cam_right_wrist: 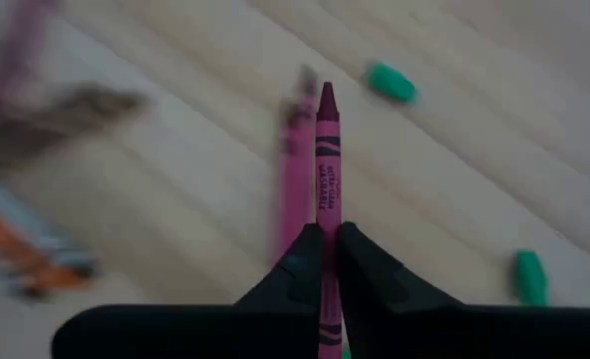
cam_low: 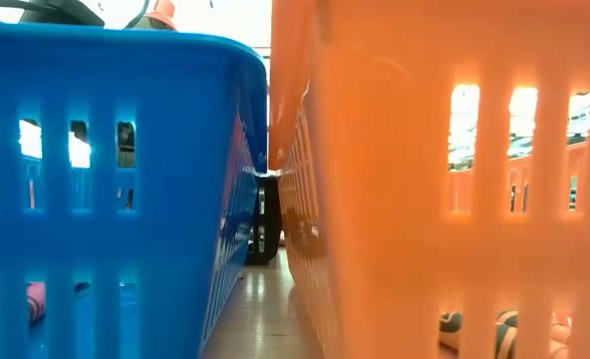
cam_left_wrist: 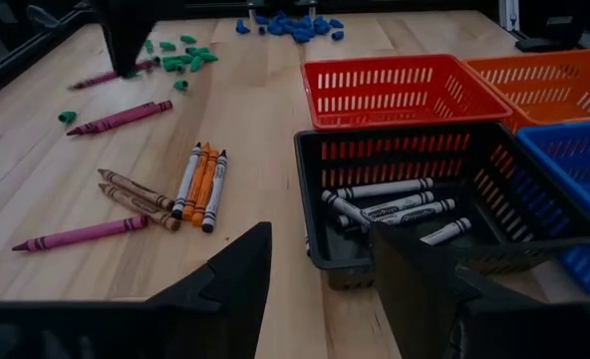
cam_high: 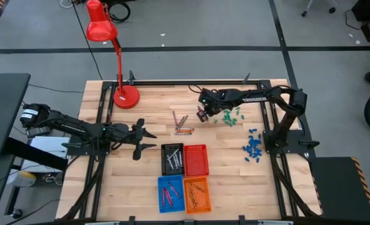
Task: Sort crayons
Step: Put the red crayon into the blue basket
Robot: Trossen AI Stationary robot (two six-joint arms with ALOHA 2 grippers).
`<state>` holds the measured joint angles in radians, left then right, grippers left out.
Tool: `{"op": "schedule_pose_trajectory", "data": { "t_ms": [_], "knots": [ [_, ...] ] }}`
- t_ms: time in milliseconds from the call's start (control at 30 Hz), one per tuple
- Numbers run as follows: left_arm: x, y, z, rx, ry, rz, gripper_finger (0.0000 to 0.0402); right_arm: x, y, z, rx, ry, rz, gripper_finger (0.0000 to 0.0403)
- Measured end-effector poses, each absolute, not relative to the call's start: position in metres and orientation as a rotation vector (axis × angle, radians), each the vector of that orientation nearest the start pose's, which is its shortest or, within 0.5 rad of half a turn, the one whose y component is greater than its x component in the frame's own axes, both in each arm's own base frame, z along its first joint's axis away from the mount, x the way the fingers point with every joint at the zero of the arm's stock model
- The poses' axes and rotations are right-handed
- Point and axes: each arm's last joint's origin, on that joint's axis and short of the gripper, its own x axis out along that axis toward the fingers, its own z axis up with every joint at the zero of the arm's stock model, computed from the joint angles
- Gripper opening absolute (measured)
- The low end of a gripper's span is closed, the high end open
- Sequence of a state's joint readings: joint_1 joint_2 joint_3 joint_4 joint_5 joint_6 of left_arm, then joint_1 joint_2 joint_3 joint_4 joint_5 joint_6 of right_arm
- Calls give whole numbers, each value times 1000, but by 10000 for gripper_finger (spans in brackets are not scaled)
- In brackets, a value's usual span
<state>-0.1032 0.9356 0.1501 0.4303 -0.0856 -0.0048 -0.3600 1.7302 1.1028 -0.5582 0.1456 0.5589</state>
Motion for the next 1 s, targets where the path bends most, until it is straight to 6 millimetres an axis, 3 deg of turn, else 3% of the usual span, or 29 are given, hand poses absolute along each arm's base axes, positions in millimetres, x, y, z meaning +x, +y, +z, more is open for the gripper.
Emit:
{"op": "schedule_pose_trajectory", "data": {
  "t_ms": [267,433,800,1000],
  "knots": [
    [169,-15,152,28,355,-16,183,325,-76,216,681,863,-625,27],
    [169,-15,151,24,355,-16,183,339,-35,222,722,782,-522,27],
    [169,-15,152,-30,350,-7,183,352,65,225,773,639,-371,27],
    [169,-15,152,-51,347,-3,183,358,112,208,836,570,-328,27]
  ]
}}
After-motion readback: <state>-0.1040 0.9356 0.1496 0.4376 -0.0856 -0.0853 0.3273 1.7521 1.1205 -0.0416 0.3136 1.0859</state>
